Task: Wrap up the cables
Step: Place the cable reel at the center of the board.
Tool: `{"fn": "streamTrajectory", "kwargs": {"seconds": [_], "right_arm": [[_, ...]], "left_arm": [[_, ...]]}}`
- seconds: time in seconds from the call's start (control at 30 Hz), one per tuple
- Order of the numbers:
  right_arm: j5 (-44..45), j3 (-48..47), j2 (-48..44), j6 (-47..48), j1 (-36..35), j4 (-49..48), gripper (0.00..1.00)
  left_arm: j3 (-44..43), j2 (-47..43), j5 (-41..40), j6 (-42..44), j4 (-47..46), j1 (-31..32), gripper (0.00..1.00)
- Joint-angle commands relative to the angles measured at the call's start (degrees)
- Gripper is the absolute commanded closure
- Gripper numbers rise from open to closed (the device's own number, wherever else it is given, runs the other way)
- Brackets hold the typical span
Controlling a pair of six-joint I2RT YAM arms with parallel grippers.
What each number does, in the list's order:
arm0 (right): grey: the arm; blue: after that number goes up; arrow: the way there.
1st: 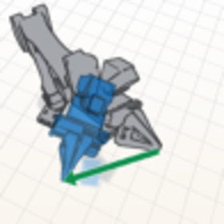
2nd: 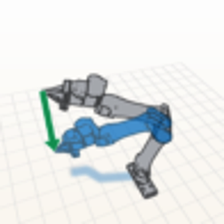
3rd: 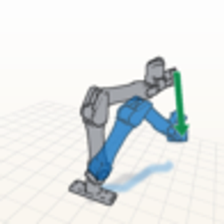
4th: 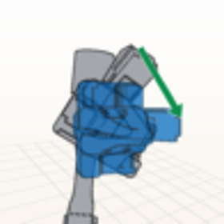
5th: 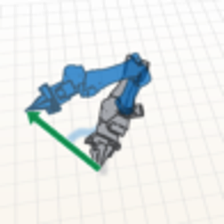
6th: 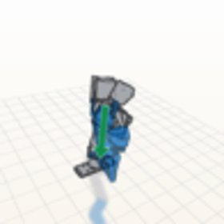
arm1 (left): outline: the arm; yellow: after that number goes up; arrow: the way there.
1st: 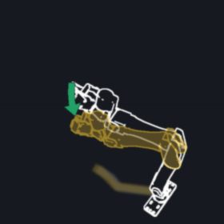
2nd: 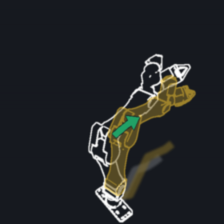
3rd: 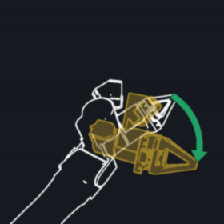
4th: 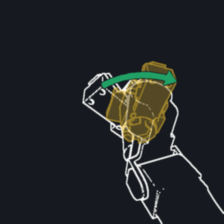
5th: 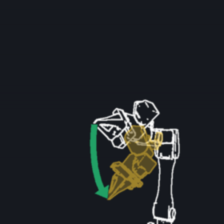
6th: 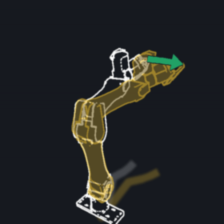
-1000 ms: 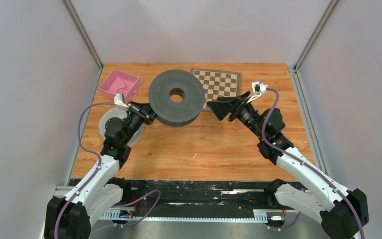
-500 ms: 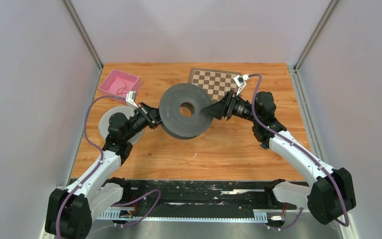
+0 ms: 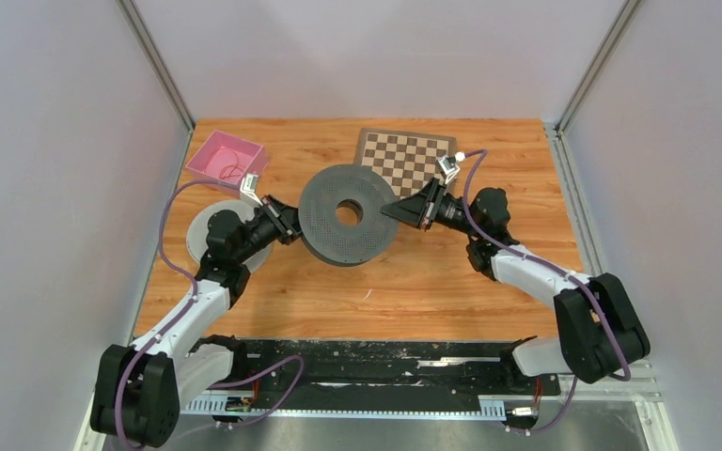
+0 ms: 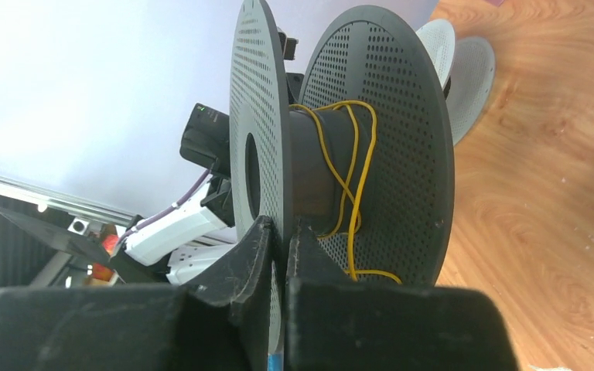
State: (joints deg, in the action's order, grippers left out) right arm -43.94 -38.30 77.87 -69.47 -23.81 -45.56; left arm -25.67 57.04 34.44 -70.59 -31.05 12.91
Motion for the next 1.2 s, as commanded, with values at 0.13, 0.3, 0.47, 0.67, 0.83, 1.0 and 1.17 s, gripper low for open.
{"fn": "streamTrajectory", "kwargs": {"seconds": [0.13, 0.3, 0.47, 0.67, 0.83, 1.0, 1.17], "right_arm": [[2.4, 2.9, 2.0, -3.4, 1.0, -9.8, 1.0], [4.1, 3.7, 1.2, -4.1, 1.9, -9.8, 1.0], [6.2, 5.2, 0.6, -4.6, 3.3, -9.9, 1.0], [7.0, 6.2, 0.9, -4.7, 4.6, -10.3, 1.0], [6.5, 7.3, 2.4, -4.2, 5.1, -11.3, 1.0], [5.2, 8.4, 4.5, -4.0, 5.6, -13.3, 1.0], [4.2, 9.2, 5.8, -3.4, 6.2, -14.4, 1.0]], "left_arm": [[0.6, -1.2, 2.2, 2.2, -1.4, 0.2, 0.81], [1.0, -1.6, 1.7, 2.5, -0.4, 0.2, 0.74], [1.9, -1.6, 1.3, 2.1, -0.2, 0.2, 0.7], [3.2, -1.4, 1.3, 1.3, -1.0, 0.2, 0.66], [4.4, -1.3, 1.4, 0.5, -1.0, 0.2, 0.64], [5.9, -2.7, 0.9, 0.6, 1.7, 0.2, 0.63], [7.0, -7.0, -3.1, 1.7, 9.2, 0.1, 0.62]]}}
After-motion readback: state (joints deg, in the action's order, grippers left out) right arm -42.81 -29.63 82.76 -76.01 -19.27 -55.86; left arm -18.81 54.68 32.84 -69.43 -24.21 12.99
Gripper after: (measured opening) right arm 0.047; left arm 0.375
